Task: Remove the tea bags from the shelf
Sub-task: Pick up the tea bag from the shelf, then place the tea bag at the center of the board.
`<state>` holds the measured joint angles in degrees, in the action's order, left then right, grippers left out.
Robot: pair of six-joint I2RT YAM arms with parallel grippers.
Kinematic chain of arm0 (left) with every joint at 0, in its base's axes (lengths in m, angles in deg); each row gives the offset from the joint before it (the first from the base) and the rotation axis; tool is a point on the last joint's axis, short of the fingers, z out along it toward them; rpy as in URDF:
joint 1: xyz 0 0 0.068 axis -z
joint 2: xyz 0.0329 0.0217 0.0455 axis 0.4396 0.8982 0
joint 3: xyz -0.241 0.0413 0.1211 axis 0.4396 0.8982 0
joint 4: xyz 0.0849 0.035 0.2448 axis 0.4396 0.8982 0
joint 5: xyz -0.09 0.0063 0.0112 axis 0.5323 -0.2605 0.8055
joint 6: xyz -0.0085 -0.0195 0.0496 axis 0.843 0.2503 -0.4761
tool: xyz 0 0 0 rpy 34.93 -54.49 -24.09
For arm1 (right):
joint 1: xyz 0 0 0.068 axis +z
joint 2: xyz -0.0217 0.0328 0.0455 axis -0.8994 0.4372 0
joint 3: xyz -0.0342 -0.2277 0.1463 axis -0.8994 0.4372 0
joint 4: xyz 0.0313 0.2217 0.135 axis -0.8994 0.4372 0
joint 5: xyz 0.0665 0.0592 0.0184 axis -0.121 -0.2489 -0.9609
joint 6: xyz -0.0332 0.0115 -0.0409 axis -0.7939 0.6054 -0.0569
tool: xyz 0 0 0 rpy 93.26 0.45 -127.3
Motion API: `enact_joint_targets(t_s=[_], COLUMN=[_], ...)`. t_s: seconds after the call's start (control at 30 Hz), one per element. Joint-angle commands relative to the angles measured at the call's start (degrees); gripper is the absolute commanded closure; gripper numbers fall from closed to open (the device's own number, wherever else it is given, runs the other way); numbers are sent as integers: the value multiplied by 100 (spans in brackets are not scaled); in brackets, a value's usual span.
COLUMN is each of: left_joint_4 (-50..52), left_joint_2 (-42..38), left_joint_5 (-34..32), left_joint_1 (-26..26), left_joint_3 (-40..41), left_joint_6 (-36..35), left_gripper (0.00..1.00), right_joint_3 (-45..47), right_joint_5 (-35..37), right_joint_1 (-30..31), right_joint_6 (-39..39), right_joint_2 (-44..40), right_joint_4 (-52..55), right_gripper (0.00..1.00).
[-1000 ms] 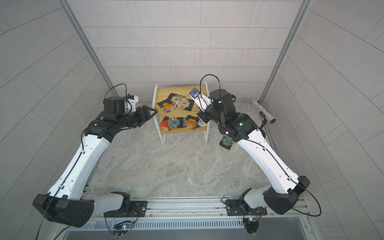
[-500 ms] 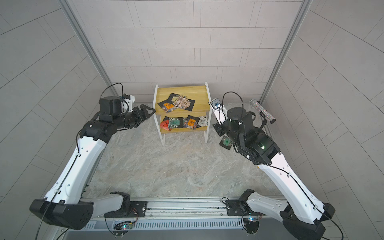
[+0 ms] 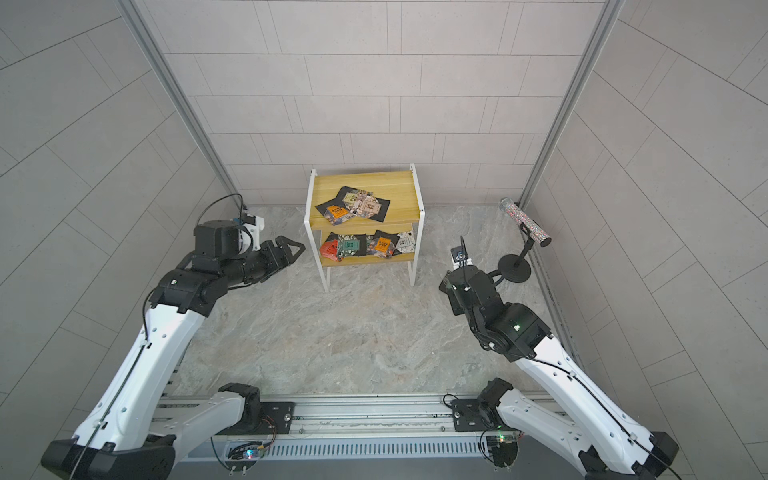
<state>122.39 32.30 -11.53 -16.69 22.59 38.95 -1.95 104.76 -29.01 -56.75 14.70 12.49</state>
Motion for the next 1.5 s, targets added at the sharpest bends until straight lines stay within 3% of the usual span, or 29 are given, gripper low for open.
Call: enact_joint_targets(t_s=[0.0,0.27,0.53,0.77,0.87,0.97,1.27,1.47], left_joint_4=[88,52,-85,-111,-115,-111,-155,-204], left_joint_2=[-227,-383,-300,-208,-187,-182,-28,69], left_joint_5=[-158,-278,-241,-259,-269,-338,-340,-300], left_joint_1=[-30,-40,-32,-33,-33,-31,-40,-34], left_joint_3=[377,954,1222,1266,1275,1292,1077,981], left_joint_6=[-60,-65,-67,-113,-128,-139,-122,-91], left_gripper=[18,19,19,20,20,20,20,20], right_joint_3=[388,1248,1993,1737,1628,1572,1245,1185], right_joint_5=[165,-96,-735,-1093,-1217,-1385,-1557,-1462], right_joint_1=[-28,-216,-508,-547,-553,-553,-540,-575], right_joint_6=[1296,2228,2612,2637,2692,2706,2469,2311], right_joint_2=[87,760,1527,2257,2550,2598,1815,1600], right_joint_4=[300,154,-1007,-1306,-1289,-1227,-769,-695], right_gripper=[100,100,100,97,90,74,48,45])
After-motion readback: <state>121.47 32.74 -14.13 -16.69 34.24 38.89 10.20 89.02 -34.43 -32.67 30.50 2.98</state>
